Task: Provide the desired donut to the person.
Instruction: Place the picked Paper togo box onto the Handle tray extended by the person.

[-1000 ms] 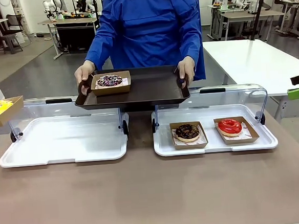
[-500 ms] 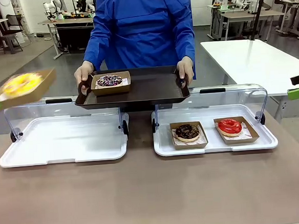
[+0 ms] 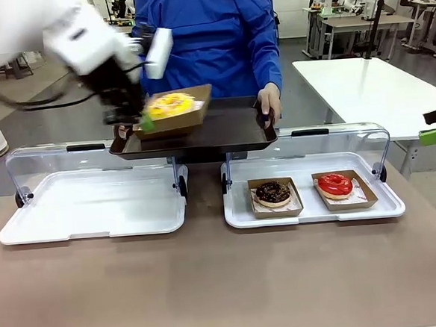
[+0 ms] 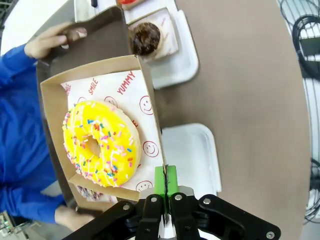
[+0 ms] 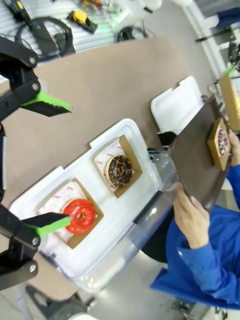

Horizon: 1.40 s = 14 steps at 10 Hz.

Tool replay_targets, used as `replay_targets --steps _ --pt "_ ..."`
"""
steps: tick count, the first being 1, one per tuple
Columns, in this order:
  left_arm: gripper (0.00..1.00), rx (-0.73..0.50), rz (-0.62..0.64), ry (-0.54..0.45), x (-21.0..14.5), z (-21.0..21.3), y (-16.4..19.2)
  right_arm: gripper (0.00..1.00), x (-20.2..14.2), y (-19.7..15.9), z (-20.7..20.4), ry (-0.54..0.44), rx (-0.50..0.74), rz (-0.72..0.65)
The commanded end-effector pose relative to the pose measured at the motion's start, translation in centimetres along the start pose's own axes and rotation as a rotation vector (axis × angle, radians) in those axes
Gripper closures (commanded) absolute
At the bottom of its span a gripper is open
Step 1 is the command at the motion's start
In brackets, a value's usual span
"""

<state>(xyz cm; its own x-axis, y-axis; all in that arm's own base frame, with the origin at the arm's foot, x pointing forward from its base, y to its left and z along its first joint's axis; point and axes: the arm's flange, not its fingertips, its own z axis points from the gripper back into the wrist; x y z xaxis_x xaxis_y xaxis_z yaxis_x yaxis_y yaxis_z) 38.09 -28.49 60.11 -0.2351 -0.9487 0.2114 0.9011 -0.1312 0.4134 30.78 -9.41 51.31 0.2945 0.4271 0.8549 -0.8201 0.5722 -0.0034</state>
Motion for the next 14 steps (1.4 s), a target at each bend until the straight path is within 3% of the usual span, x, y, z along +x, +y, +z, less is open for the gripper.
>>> replay_targets --steps 1,5,9,10,11,12,13,14 --pt "1.0 -0.029 0.041 0.045 3.2 -2.1 4.3 0.0 -0.1 -0.2 -0.3 -0.027 0.008 0.013" --pt "1.0 0.027 0.049 0.065 7.0 -8.6 9.1 0.0 -0.1 -0.2 -0.3 -0.027 0.008 0.013" --pt "1.0 -0.003 0.054 0.09 5.3 -15.0 12.5 0.0 -0.1 -0.2 -0.3 -0.027 0.008 0.013" --pt "0.91 -0.026 0.05 0.095 5.2 -15.1 12.7 0.0 -0.1 -0.2 -0.3 -0.027 0.008 0.013" --pt "0.43 -0.024 0.043 0.094 5.3 -14.8 12.5 0.0 -0.1 -0.2 -0.3 -0.027 0.008 0.013" --pt "0.35 -0.035 0.043 0.094 5.5 -14.4 12.2 0.0 -0.1 -0.2 -0.3 -0.027 0.008 0.013" --pt "0.0 -0.039 0.055 0.109 5.6 -14.1 12.0 0.0 -0.1 -0.2 -0.3 -0.027 0.008 0.013" --pt "0.3 -0.048 0.067 0.109 5.8 -13.8 11.9 0.0 -0.1 -0.2 -0.3 -0.027 0.008 0.013"
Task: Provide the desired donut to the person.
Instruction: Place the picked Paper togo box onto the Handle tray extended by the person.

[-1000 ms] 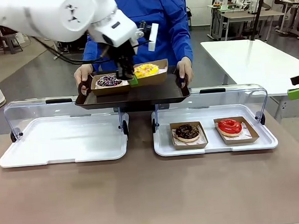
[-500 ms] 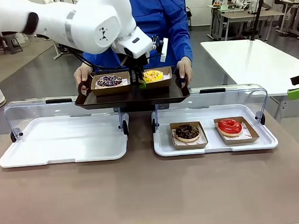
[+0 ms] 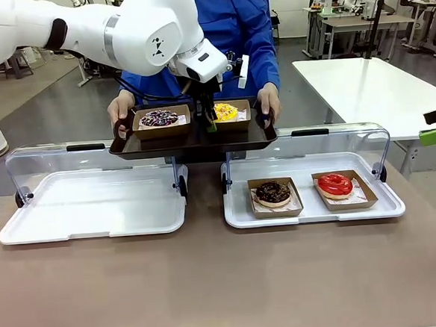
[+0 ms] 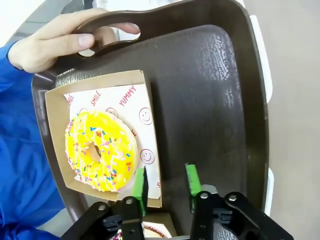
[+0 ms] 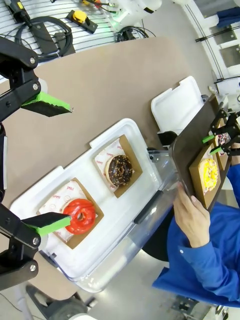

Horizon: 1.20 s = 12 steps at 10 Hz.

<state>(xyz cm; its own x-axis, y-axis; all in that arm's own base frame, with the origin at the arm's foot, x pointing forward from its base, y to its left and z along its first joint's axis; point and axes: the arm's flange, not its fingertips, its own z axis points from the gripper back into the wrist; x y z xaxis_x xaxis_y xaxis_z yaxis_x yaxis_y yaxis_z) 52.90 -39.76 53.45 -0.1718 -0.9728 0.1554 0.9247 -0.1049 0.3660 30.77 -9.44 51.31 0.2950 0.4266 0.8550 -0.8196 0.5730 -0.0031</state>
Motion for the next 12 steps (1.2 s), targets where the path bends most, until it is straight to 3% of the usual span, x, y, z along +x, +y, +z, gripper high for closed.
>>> replay_targets --steps 1,2,5,8,12 --pt "0.0 -0.014 0.044 0.038 0.0 1.1 -0.3 0.0 -0.1 -0.2 -0.3 -0.027 0.009 0.014" --pt "0.0 -0.072 0.05 0.052 0.1 1.6 -0.7 0.0 -0.1 -0.2 -0.3 -0.027 0.009 0.014" --pt "0.0 -0.047 0.074 0.071 0.1 2.2 -1.1 0.0 -0.1 -0.2 -0.3 -0.027 0.009 0.014" --pt "0.0 0.014 0.061 0.063 0.6 4.2 -3.8 0.0 -0.1 -0.2 -0.3 -0.027 0.009 0.014" --pt "0.0 -0.043 0.071 0.022 1.8 2.2 -7.6 0.0 -0.1 -0.2 -0.3 -0.027 0.009 0.014"
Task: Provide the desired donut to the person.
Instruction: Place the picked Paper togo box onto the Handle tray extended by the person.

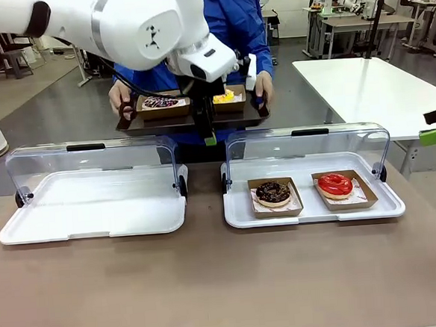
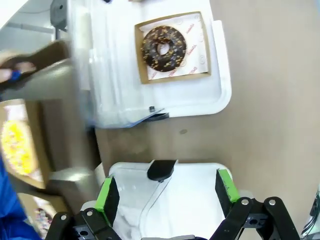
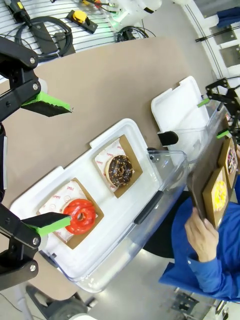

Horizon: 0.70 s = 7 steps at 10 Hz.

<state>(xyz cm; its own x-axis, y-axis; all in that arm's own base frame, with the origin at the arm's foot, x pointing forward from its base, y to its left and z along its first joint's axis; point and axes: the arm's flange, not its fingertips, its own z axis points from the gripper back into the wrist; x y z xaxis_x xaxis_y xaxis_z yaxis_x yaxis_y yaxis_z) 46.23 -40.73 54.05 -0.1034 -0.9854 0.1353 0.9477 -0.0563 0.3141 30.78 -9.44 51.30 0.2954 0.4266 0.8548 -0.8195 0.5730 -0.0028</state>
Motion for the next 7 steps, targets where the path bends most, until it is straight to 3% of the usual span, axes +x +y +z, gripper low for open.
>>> replay_targets --steps 1,5,7 --pt "0.0 0.011 -0.012 -0.013 -0.6 -0.4 -2.3 0.0 -0.1 -0.2 -0.3 -0.027 0.009 0.014" --pt "0.0 0.016 0.0 -0.029 -2.8 1.7 -2.0 0.0 -0.1 -0.2 -0.3 -0.027 0.009 0.014" --pt "0.0 0.005 0.128 -0.087 -10.0 8.1 -4.5 0.0 -0.1 -0.2 -0.3 -0.027 0.009 0.014"
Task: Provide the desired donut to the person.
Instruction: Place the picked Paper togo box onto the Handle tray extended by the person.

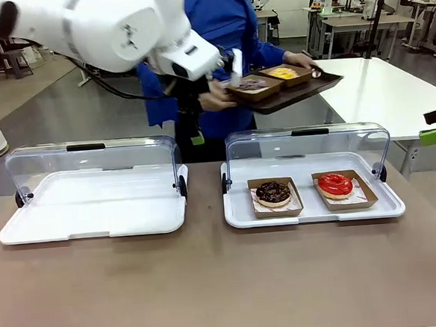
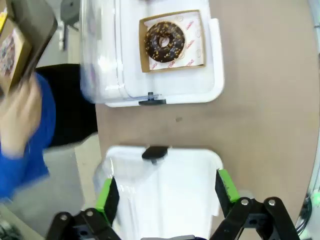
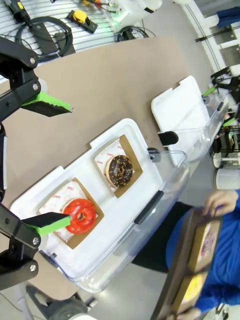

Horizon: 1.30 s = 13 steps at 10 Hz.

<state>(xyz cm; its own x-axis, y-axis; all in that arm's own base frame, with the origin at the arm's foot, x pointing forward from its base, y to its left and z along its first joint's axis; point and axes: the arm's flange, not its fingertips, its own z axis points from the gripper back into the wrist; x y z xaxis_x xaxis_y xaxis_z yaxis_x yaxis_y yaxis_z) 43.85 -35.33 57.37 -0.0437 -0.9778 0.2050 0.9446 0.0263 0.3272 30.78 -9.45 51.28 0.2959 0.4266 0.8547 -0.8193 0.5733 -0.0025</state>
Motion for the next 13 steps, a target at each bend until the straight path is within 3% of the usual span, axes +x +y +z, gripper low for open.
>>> replay_targets --steps 1,3,4,7,10,13 --pt "0.0 -0.04 0.095 -0.1 -10.9 7.9 -3.1 0.0 0.0 -0.2 -0.3 -0.027 0.009 0.014" --pt "0.0 0.017 0.27 -0.244 -22.8 14.0 -4.2 0.0 0.0 -0.2 -0.3 -0.027 0.009 0.014" --pt "0.0 0.051 0.339 -0.296 -27.6 15.0 -5.1 0.0 0.0 -0.2 -0.3 -0.027 0.009 0.014" --pt "0.0 0.123 0.462 -0.43 -39.7 12.6 -5.9 0.0 0.0 -0.2 -0.3 -0.027 0.009 0.014" --pt "0.0 0.084 0.579 -0.561 -46.7 8.5 -5.9 0.0 0.0 -0.2 -0.3 -0.027 0.009 0.014" --pt "0.0 0.177 0.609 -0.63 -49.9 6.2 -7.6 0.0 0.0 -0.2 -0.3 -0.027 0.009 0.014"
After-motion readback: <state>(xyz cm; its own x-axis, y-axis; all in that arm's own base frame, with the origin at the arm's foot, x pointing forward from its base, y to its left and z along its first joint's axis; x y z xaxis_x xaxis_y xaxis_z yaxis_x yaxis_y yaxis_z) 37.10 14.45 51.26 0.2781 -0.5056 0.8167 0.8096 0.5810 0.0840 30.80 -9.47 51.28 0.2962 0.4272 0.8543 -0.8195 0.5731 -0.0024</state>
